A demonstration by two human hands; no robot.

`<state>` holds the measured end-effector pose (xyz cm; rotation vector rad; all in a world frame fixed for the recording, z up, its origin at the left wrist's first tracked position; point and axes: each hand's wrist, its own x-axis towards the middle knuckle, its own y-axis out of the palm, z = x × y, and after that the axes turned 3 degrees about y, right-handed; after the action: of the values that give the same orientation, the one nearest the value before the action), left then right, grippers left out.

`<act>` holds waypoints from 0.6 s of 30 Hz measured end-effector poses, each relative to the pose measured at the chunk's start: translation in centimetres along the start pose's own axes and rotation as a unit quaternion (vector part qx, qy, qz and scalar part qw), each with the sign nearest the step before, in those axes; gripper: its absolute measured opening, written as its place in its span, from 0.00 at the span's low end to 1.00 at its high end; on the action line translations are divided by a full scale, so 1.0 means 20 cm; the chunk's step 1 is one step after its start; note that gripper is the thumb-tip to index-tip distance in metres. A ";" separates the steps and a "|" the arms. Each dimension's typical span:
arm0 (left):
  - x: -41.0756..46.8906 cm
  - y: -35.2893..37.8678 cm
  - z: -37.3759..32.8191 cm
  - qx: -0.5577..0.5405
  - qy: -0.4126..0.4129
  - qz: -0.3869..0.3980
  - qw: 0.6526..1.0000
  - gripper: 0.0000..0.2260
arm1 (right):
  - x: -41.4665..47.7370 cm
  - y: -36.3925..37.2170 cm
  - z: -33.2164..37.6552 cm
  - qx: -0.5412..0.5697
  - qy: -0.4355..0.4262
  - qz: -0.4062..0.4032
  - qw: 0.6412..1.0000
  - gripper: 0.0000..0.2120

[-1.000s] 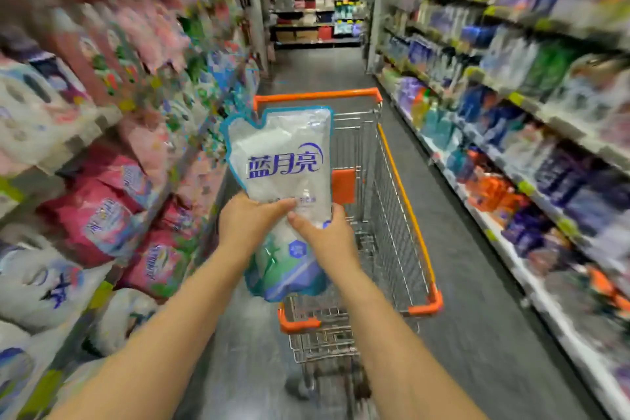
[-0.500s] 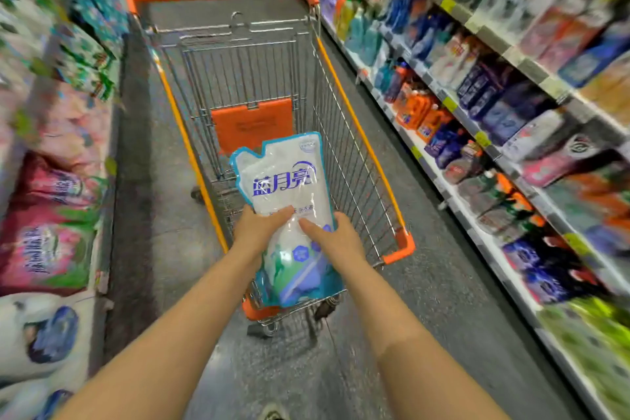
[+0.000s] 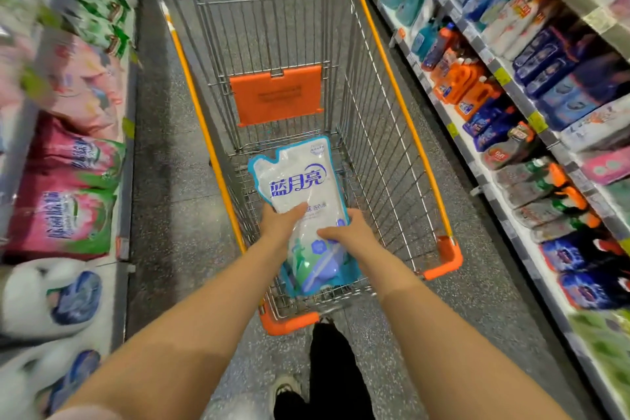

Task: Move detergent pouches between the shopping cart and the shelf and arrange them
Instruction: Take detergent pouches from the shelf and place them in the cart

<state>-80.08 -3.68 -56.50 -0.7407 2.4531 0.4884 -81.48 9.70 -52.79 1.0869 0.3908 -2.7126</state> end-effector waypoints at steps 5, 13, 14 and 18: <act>0.23 0.05 0.10 0.012 -0.042 -0.022 0.999 0.24 | 0.33 0.03 -0.06 -0.021 0.050 -0.001 0.999 0.28; 0.59 0.13 0.34 0.048 -0.103 -0.042 0.993 0.21 | 0.82 0.02 -0.20 -0.003 0.123 0.041 0.992 0.27; 0.63 0.14 0.38 0.054 -0.113 -0.047 0.991 0.20 | 0.87 0.01 -0.23 -0.009 0.124 0.041 0.991 0.26; 0.73 0.17 0.51 0.076 -0.149 -0.052 0.985 0.16 | 1.03 -0.03 -0.35 -0.037 0.148 0.039 0.987 0.26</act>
<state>-88.63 -2.04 -72.47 -0.6752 2.1348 0.3411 -91.81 10.75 -72.01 1.4565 0.4786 -2.4513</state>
